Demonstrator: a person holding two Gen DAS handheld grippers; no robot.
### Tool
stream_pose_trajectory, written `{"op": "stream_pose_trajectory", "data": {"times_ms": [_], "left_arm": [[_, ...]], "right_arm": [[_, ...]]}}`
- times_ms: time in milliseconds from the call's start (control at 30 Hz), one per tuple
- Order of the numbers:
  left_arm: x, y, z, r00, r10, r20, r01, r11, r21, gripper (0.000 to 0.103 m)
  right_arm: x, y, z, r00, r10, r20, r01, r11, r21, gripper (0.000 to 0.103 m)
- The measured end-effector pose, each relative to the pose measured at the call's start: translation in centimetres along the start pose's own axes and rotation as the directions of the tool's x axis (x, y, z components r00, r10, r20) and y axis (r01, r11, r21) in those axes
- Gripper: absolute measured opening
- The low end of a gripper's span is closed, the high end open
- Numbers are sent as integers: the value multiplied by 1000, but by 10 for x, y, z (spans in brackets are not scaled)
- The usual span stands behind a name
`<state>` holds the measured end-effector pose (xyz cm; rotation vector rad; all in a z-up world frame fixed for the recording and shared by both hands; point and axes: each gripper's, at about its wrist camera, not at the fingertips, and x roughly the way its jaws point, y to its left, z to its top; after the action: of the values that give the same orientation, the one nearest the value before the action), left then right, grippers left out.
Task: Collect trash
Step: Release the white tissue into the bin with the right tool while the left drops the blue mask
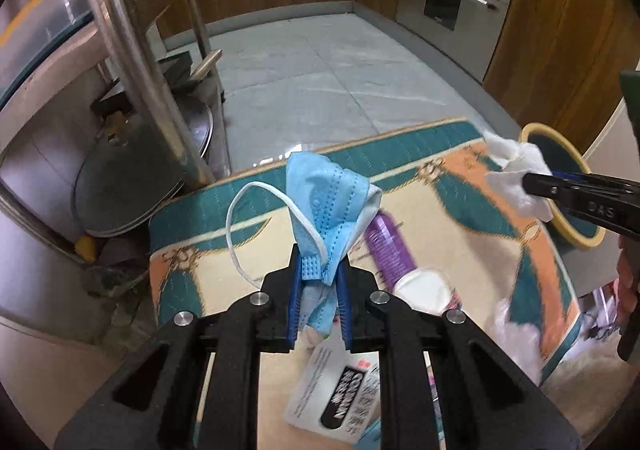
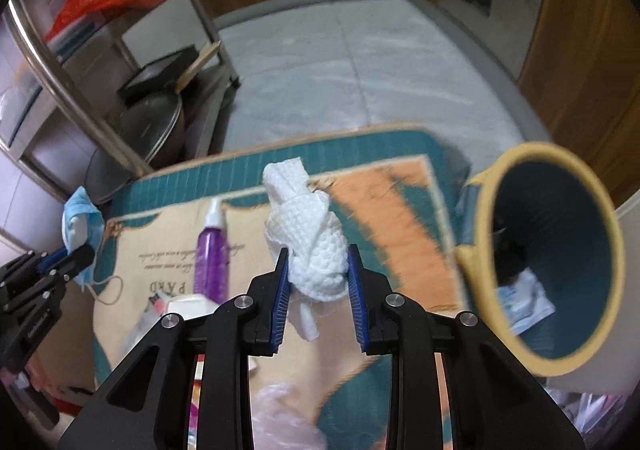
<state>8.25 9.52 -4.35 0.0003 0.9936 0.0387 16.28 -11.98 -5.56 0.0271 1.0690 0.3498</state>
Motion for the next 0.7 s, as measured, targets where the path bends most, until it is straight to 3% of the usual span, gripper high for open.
{"op": "stream_pose_trajectory", "data": {"times_ms": [233, 467, 567, 700], "left_arm": [[-18, -44, 27, 992, -88, 85, 85, 996, 38, 15], [-25, -86, 43, 981, -157, 118, 149, 986, 75, 15], [-22, -101, 46, 978, -173, 118, 163, 983, 90, 15], [-20, -119, 48, 976, -187, 113, 174, 978, 119, 15]], "right_arm": [[-97, -24, 20, 976, -25, 217, 37, 998, -47, 29], [-143, -58, 14, 945, -113, 306, 145, 986, -83, 29], [-132, -81, 1, 945, -147, 293, 163, 986, -33, 29], [-113, -110, -5, 968, -130, 214, 121, 991, 56, 29]]}}
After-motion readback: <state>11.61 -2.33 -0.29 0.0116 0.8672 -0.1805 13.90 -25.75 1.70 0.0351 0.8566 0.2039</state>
